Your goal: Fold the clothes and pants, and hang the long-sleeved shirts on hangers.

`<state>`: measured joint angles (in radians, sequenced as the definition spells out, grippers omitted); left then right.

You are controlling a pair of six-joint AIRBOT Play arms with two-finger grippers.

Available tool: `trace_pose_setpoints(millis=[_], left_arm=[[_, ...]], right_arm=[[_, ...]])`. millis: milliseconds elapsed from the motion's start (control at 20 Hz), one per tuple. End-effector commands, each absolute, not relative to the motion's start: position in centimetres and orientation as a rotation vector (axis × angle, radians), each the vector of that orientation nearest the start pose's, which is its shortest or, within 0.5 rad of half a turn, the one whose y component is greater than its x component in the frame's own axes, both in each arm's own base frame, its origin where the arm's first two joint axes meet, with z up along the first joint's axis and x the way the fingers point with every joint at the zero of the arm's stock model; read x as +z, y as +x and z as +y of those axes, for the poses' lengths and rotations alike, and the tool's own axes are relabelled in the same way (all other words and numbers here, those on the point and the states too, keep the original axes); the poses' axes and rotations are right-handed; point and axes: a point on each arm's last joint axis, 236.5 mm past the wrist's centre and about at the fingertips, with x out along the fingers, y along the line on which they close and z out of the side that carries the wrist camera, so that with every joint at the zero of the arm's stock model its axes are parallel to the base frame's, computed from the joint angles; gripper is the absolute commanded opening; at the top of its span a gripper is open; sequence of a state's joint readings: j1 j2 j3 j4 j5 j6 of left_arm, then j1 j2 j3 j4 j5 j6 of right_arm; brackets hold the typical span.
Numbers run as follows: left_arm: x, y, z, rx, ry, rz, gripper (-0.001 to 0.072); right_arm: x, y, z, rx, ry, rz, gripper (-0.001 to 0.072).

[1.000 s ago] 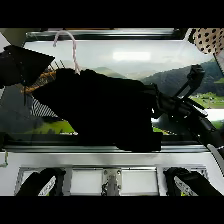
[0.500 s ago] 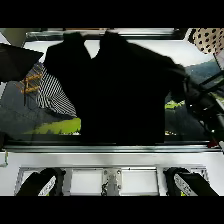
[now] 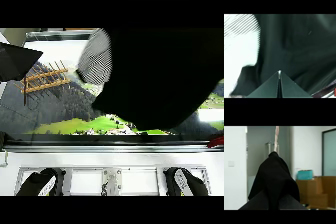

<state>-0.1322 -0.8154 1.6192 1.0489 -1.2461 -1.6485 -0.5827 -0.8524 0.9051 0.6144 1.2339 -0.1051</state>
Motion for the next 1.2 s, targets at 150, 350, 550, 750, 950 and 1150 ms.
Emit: trace_pose_setpoints(millis=[150,350,550,750,950,1150], left_arm=[[38.0,27.9,-14.9,-0.561,-0.319,0.475,0.0018],[37.9,28.0,-14.9,-0.556,-0.316,0.479,0.0018],[37.1,28.6,-15.0,-0.555,-0.317,0.507,0.0018],[36.0,30.0,-15.2,-0.548,-0.324,0.544,0.0018],[34.9,31.1,-15.3,-0.543,-0.329,0.576,0.0018],[34.9,31.3,-15.3,-0.542,-0.330,0.575,0.0018]], right_arm=[[44.5,30.8,-10.7,0.214,0.112,-0.631,0.0011],[46.8,29.2,-16.9,-0.063,0.018,-0.647,0.0010],[48.2,27.0,-22.4,-0.323,-0.058,-0.636,0.0010],[49.2,25.1,-26.9,-0.559,-0.120,-0.603,0.0010],[51.4,24.0,-29.9,-0.685,-0.154,-0.600,0.0010],[53.8,23.1,-31.3,-0.771,-0.229,-0.598,0.0010]])
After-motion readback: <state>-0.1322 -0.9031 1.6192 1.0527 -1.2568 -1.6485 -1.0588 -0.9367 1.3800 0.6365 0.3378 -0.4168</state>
